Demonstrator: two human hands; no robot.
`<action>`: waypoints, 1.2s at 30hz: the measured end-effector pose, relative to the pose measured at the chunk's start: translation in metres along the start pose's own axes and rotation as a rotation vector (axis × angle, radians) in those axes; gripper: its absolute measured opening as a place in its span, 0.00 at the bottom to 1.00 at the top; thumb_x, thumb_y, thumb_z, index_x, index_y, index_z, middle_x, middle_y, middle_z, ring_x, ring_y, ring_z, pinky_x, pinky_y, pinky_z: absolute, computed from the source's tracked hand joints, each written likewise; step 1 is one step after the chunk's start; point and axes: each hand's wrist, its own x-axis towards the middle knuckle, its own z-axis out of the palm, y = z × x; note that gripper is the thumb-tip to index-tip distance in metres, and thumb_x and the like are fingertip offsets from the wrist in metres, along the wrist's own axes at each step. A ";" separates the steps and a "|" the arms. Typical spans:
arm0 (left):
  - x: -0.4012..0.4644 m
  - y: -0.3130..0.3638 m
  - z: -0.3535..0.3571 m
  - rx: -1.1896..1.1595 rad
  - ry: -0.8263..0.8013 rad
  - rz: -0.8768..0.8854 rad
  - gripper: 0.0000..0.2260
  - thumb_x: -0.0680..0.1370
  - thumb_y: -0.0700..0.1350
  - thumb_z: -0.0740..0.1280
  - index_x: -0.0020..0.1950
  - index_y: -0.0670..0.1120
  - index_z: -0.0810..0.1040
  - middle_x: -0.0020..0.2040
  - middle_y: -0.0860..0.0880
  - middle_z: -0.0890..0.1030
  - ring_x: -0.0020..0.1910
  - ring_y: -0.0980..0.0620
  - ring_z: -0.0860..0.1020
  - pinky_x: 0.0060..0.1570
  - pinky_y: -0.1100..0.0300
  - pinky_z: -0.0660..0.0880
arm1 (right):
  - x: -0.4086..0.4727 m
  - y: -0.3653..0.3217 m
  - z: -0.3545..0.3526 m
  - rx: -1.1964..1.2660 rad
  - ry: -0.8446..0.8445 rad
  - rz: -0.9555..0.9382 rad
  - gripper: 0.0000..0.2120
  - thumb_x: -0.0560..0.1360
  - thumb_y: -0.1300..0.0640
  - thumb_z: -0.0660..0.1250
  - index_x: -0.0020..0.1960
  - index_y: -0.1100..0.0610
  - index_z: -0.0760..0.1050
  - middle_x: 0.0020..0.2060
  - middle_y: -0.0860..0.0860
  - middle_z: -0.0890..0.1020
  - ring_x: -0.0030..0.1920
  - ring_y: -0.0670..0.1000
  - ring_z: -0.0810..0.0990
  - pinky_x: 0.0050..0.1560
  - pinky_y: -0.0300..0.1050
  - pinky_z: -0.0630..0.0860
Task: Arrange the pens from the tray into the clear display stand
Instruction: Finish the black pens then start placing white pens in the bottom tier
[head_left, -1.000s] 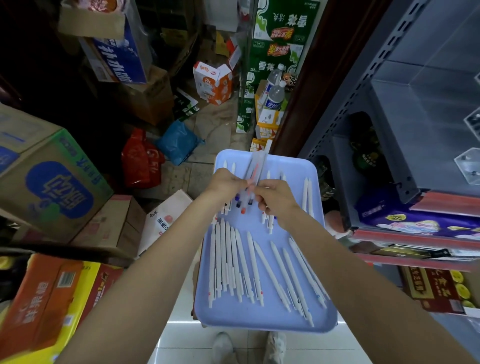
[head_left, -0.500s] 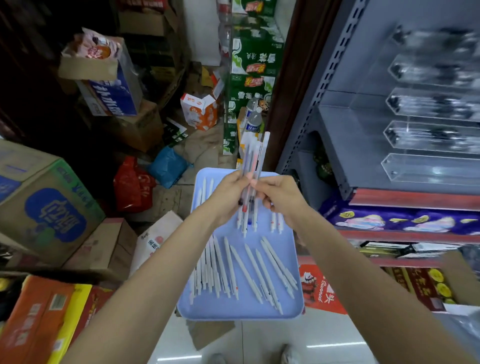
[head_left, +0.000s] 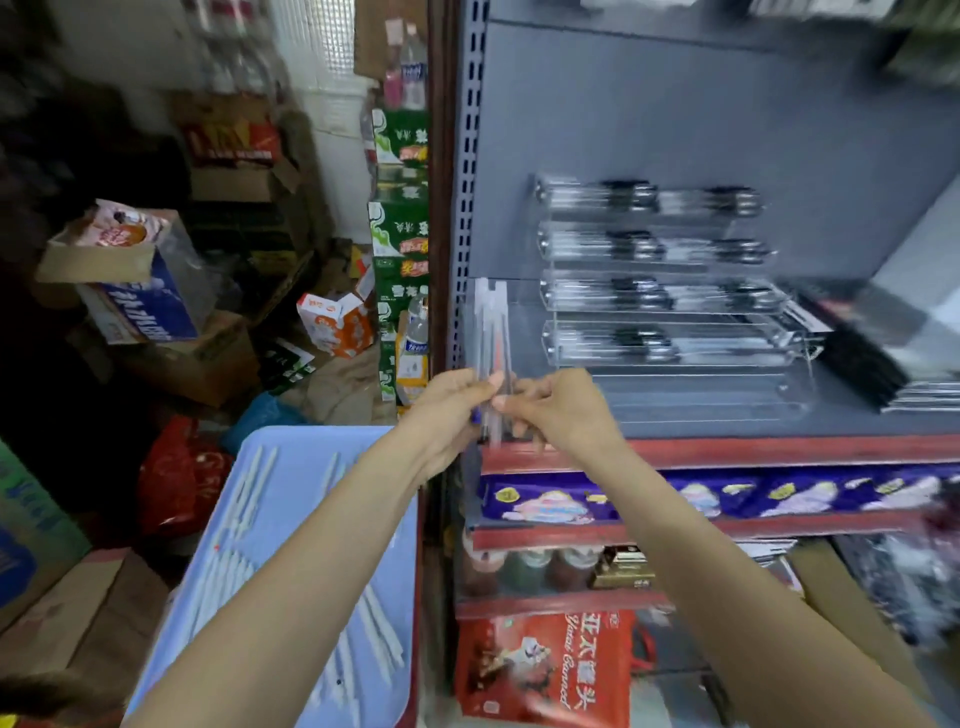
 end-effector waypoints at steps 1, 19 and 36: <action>0.007 0.001 0.018 0.061 0.024 0.028 0.08 0.80 0.41 0.60 0.48 0.38 0.76 0.36 0.45 0.81 0.32 0.53 0.78 0.36 0.60 0.74 | 0.001 0.004 -0.020 -0.052 -0.009 0.005 0.14 0.70 0.54 0.73 0.30 0.61 0.79 0.23 0.43 0.79 0.19 0.47 0.73 0.24 0.34 0.69; 0.096 0.025 0.185 0.977 0.292 0.326 0.06 0.82 0.45 0.54 0.48 0.43 0.64 0.35 0.51 0.73 0.30 0.53 0.69 0.28 0.60 0.65 | 0.049 0.090 -0.266 0.611 0.249 -0.088 0.04 0.75 0.66 0.65 0.48 0.66 0.76 0.40 0.57 0.81 0.36 0.45 0.82 0.42 0.32 0.79; 0.141 0.012 0.195 1.075 0.347 0.226 0.05 0.72 0.52 0.72 0.41 0.51 0.82 0.30 0.49 0.79 0.30 0.50 0.74 0.32 0.59 0.67 | 0.084 0.130 -0.298 0.171 0.512 -0.080 0.11 0.73 0.60 0.70 0.55 0.59 0.77 0.45 0.50 0.81 0.42 0.46 0.78 0.45 0.37 0.76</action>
